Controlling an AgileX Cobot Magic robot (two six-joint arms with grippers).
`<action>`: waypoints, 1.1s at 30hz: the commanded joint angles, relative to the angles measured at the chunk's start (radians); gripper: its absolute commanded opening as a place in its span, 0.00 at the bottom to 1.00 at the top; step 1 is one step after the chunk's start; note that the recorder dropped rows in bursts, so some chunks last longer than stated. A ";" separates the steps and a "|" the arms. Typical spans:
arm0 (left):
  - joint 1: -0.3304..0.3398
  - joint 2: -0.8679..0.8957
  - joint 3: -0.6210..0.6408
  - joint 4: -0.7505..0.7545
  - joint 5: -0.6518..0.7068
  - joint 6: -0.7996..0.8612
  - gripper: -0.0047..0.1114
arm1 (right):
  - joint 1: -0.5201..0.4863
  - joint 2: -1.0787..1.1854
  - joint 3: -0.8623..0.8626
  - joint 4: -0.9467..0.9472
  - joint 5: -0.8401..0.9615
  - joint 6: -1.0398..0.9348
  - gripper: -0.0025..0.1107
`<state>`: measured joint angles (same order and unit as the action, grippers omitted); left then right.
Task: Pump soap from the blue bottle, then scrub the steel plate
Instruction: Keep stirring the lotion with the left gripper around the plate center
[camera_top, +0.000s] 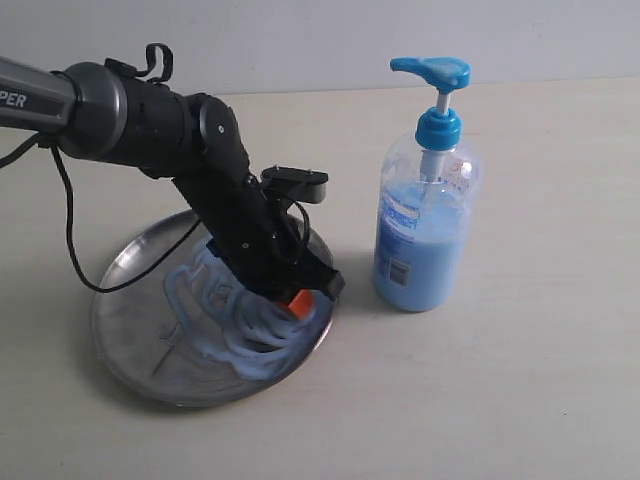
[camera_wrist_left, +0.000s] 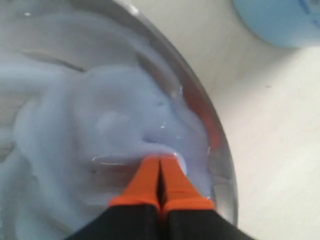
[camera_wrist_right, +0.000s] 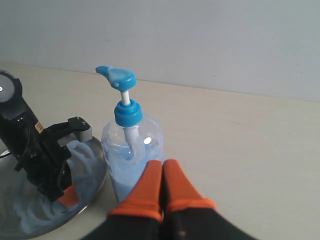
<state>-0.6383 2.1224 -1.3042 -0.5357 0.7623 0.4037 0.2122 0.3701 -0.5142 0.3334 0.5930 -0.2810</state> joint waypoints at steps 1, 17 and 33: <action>0.000 0.014 0.010 -0.023 -0.040 0.022 0.04 | -0.002 -0.005 0.009 0.003 -0.012 -0.008 0.02; 0.000 0.016 0.010 0.031 -0.195 0.002 0.04 | -0.002 -0.005 0.009 0.006 -0.012 -0.008 0.02; 0.000 0.016 0.010 0.173 -0.043 -0.087 0.04 | -0.002 -0.005 0.009 0.006 -0.012 -0.008 0.02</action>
<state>-0.6383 2.1227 -1.3057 -0.3844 0.6491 0.3248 0.2122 0.3701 -0.5142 0.3334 0.5930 -0.2810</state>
